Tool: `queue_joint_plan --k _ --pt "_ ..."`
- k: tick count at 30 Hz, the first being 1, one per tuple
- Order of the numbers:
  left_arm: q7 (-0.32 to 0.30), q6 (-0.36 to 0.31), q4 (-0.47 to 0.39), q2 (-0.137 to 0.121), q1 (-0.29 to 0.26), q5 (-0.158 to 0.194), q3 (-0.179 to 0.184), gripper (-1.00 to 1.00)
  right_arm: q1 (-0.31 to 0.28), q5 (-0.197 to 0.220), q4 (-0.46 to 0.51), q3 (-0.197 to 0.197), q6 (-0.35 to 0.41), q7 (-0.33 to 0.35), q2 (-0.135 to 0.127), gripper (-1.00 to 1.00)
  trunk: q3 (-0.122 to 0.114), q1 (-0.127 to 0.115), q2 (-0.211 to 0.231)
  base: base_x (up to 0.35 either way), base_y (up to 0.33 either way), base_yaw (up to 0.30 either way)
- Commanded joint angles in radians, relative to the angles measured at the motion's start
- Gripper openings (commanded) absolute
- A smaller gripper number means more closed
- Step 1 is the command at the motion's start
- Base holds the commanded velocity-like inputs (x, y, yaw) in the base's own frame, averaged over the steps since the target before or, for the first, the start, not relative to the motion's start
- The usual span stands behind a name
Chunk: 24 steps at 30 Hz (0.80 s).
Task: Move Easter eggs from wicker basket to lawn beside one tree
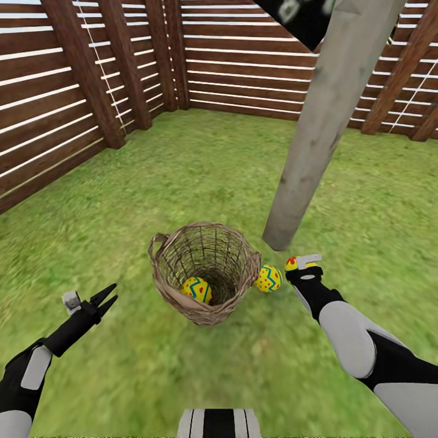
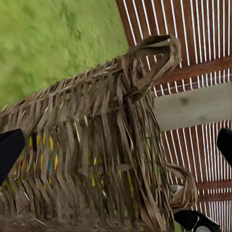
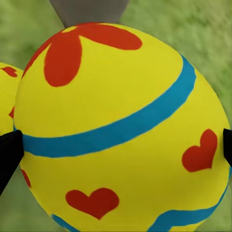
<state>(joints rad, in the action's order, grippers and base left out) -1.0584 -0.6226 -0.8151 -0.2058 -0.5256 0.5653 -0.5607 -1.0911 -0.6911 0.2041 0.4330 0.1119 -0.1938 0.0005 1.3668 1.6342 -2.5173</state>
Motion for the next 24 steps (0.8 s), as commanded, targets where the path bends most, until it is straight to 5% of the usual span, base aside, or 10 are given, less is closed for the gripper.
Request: queue_joint_plan --k 1,5,10,24 --pt "-0.002 -0.008 0.001 -0.001 -0.001 0.004 -0.001 1.0 -0.001 -0.005 0.004 -0.005 0.005 -0.001 0.0 -1.0 0.005 0.0 -0.001 0.0 0.0 0.0" --pt "-0.002 -0.008 0.001 -0.002 -0.001 0.005 -0.001 1.0 -0.002 -0.004 0.008 0.0 0.011 -0.005 -0.001 -1.0 0.02 0.002 -0.001 0.0 0.0 0.0" --pt "-0.002 -0.008 0.001 -0.003 -0.001 0.004 -0.001 1.0 -0.007 -0.002 0.002 0.0 0.017 -0.091 0.0 -1.0 0.039 0.004 -0.003 0.0 0.0 0.0" --pt "0.0 -0.008 0.001 -0.003 -0.001 0.004 -0.001 1.0 -0.006 -0.004 -0.004 0.001 0.004 -0.093 -0.001 -1.0 0.09 0.01 -0.006 0.0 0.0 0.0"
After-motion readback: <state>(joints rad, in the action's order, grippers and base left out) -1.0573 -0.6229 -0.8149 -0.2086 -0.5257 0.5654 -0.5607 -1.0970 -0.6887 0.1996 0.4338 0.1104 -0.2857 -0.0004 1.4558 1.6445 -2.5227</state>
